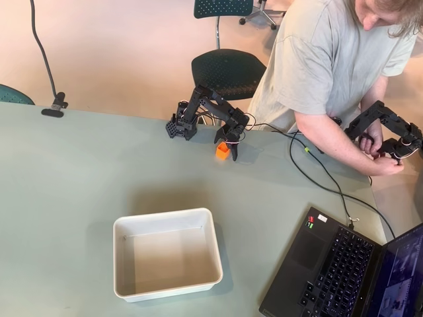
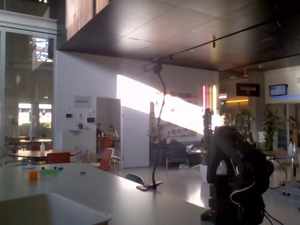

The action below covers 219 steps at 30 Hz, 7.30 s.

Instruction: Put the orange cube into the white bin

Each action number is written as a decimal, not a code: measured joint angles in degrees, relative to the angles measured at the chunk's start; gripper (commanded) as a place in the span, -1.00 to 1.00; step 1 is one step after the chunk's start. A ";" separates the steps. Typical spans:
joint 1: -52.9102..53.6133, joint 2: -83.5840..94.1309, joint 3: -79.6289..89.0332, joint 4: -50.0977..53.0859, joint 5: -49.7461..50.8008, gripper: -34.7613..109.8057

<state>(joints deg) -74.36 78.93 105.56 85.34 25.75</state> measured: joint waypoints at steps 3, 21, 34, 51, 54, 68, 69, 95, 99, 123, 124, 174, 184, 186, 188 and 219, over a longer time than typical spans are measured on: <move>0.00 0.00 0.00 0.00 0.00 0.38; 0.00 -0.09 -0.35 0.00 0.00 -0.15; 0.18 -0.09 -0.79 0.00 0.00 -0.15; 20.39 2.81 -30.59 0.70 -0.18 -0.14; 24.17 6.42 -38.94 0.18 -0.18 -0.14; 50.19 8.00 -61.79 -6.42 0.09 -0.15; 51.68 7.82 -61.79 -8.79 -0.18 -0.15; 60.21 -16.70 -61.79 -54.05 34.10 -0.14; 60.38 -16.70 -61.79 -54.93 36.47 -0.14; 59.33 -16.79 -61.79 -55.11 46.67 -0.13; 59.33 -16.79 -61.79 -55.11 46.67 -0.11; 58.54 -2.99 -61.88 -39.90 42.10 -0.44; 53.61 7.12 -61.96 -38.67 16.52 -0.44; 53.35 9.40 -61.96 -35.42 10.81 -0.44; 51.59 11.07 -61.96 -30.23 3.43 -0.44; 46.76 32.78 -31.20 12.57 -16.52 -0.43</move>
<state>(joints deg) -27.60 111.71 74.36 97.91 9.23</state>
